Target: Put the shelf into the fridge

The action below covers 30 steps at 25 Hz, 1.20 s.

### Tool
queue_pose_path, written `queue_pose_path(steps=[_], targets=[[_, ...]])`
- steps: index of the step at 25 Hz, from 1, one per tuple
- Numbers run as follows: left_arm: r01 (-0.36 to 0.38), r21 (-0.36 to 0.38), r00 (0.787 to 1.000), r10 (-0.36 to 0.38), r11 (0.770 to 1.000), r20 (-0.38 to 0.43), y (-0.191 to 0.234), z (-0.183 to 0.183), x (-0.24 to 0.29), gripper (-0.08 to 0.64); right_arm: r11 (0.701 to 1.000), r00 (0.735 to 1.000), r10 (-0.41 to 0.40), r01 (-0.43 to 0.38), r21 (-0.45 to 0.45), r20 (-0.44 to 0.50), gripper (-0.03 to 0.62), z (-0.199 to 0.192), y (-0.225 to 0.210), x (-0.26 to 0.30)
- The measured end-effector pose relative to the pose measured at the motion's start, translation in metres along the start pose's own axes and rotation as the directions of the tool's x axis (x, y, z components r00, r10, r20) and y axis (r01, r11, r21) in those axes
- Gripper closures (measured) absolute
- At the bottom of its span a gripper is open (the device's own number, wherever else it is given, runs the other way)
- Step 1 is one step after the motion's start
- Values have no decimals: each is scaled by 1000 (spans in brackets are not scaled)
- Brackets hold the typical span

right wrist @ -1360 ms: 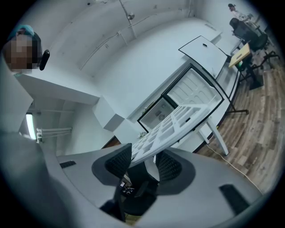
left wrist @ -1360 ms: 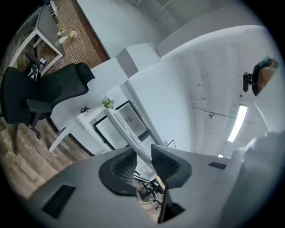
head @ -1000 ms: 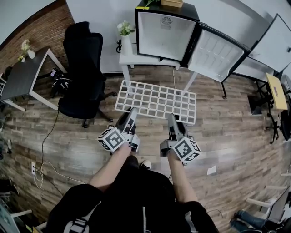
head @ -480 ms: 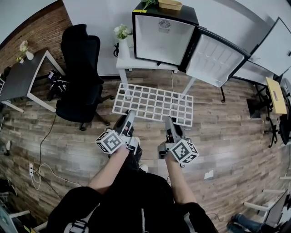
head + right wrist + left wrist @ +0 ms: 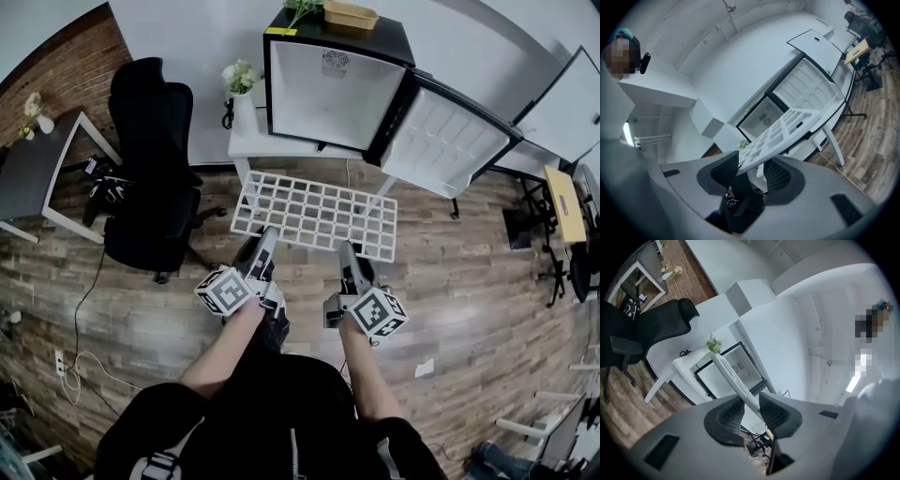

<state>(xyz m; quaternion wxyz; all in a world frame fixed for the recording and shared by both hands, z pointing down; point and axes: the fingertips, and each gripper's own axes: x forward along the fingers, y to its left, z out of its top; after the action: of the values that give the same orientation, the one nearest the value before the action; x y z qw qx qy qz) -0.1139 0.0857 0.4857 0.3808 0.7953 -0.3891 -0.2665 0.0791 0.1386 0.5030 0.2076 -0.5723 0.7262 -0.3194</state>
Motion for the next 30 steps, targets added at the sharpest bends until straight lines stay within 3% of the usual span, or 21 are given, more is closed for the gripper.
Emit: queue_pose_path(steps=[15,30], targets=[[31,-11,998,-32,999,-51,54,62,115,448,999,999,-36,35,5,31,416,29,-10,128],[43,-23,996,-45,999,-72,82,78,192,448,999,998,-53,53,12,33,419,56,-36,198]])
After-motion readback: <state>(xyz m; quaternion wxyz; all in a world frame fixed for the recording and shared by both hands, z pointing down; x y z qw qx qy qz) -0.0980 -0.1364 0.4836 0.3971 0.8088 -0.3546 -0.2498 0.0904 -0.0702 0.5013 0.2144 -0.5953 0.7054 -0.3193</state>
